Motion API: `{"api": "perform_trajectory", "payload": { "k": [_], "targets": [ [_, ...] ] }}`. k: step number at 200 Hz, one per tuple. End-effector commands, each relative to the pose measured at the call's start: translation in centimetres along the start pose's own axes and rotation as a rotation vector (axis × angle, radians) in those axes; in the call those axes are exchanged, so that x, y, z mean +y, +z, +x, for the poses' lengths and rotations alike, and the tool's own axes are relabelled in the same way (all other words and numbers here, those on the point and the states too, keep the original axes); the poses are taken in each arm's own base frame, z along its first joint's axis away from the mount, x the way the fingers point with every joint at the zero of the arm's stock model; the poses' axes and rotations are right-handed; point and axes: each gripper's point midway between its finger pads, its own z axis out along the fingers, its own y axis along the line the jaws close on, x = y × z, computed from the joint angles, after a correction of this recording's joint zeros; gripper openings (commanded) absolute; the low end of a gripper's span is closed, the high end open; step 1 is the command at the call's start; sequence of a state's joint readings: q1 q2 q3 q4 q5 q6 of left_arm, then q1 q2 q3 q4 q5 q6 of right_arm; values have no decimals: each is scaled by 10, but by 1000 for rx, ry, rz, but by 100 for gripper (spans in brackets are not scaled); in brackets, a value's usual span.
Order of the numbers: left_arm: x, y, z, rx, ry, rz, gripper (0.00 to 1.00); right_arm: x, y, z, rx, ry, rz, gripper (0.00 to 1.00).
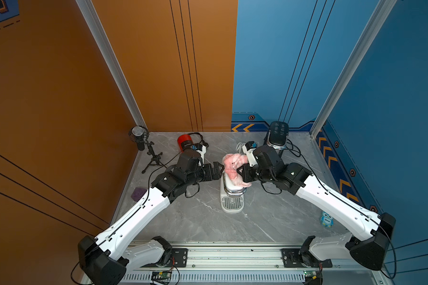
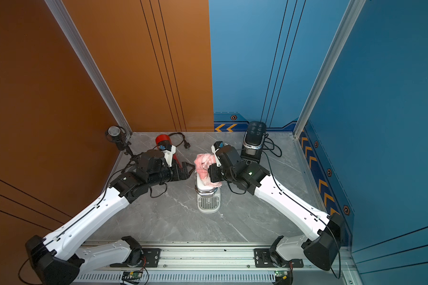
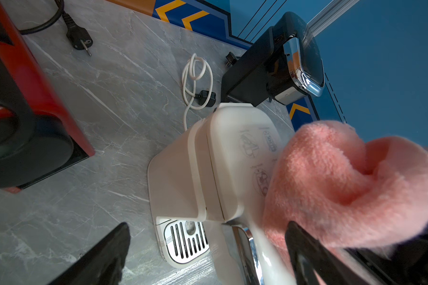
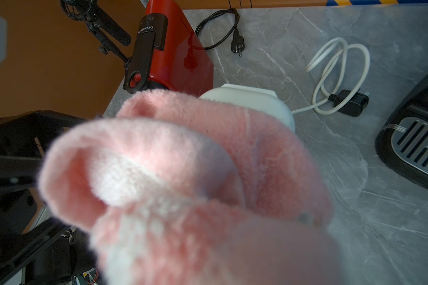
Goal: Wipe the surface of a coffee machine
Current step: Wipe the dirt from the surface of the coffee machine.
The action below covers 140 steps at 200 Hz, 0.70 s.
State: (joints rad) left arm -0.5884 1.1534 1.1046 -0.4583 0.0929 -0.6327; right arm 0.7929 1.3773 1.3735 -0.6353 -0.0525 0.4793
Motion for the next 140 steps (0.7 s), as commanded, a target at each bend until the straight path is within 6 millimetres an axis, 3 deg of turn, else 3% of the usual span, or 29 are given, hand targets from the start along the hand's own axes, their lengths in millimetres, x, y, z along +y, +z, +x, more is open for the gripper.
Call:
{"api": "perform_trajectory", "payload": {
  "k": [1, 36, 41, 54, 70, 90, 110, 140],
  "targets": [
    [-10, -4, -8, -16, 18, 14, 99, -15, 28, 33, 177, -29, 91, 0],
    [-14, -1, -11, -14, 10, 15, 99, -34, 62, 1, 150, 10, 85, 0],
    [-14, 0, -11, -14, 9, 16, 99, -49, 64, -7, 142, 38, 106, 0],
    [-16, 1, -11, -9, 5, 17, 99, -64, 70, -15, 138, 67, 109, 0],
    [-19, 4, -10, 0, 6, 22, 99, -78, 67, -26, 117, 98, 109, 0],
    [-23, 11, -11, 14, 9, 25, 99, -84, 48, -40, 71, 120, 79, 0],
    [-26, 21, -11, 35, 22, 26, 99, -97, 29, -40, 43, 159, 61, 0],
    [-24, 34, -22, 16, 31, -18, 99, -127, 21, -7, 79, 205, 104, 0]
  ]
}}
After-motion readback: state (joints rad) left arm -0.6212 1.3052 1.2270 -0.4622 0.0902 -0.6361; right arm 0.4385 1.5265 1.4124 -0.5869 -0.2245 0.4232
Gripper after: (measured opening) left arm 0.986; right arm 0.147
